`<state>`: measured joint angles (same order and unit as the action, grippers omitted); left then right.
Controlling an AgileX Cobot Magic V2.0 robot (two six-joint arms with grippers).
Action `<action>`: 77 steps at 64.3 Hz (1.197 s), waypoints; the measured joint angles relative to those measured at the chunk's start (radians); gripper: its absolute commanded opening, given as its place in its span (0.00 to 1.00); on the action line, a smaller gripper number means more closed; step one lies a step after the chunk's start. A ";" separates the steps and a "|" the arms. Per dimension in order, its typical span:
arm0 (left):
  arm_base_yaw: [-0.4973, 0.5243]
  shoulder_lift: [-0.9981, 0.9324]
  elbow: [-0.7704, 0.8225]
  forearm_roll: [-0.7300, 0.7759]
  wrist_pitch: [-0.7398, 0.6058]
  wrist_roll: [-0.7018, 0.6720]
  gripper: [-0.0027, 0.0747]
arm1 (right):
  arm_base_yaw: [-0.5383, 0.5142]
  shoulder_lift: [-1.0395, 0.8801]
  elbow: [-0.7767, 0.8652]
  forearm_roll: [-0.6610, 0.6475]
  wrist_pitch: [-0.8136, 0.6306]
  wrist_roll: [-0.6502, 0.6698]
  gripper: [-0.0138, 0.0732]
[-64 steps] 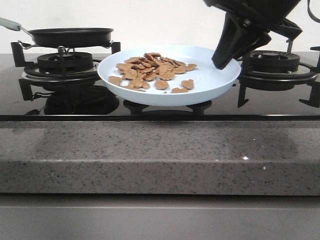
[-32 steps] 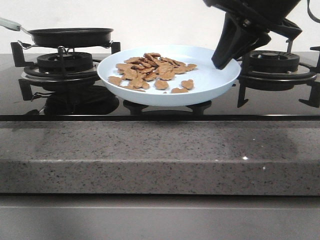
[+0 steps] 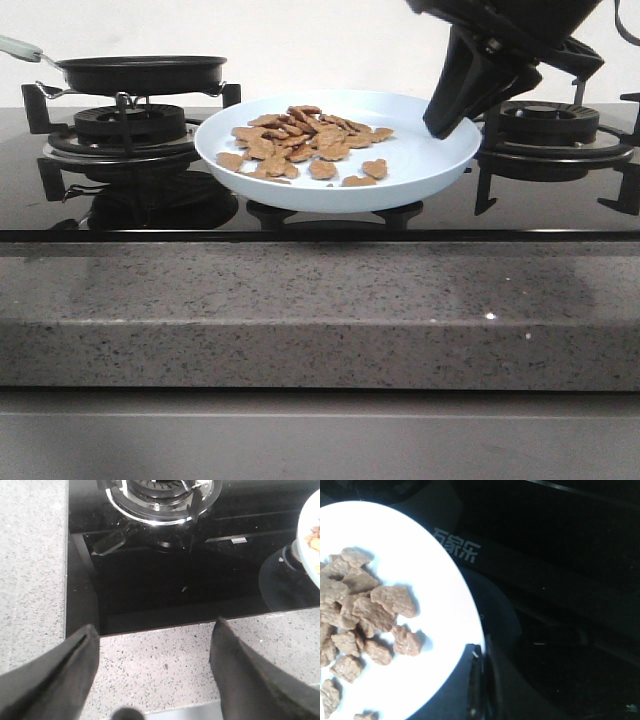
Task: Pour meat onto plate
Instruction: 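Carry the filled plate with the right gripper back between the knobs and lower it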
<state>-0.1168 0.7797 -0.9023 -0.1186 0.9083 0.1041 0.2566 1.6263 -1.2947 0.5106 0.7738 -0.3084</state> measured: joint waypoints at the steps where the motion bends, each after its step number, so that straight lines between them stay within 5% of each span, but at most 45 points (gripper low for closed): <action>1: 0.000 -0.002 0.000 0.000 0.000 0.000 0.63 | 0.000 0.000 0.000 0.000 0.000 0.000 0.04; 32: 0.000 -0.007 0.000 0.000 0.012 0.000 0.63 | 0.000 0.000 -0.041 -0.004 0.063 0.000 0.04; 77: 0.000 -0.007 0.000 0.000 0.017 0.000 0.63 | -0.107 0.317 -0.613 -0.005 0.253 0.008 0.04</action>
<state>-0.1168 0.7722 -0.9023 -0.1186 0.9250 0.1041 0.1498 1.9430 -1.9076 0.5052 1.0266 -0.3002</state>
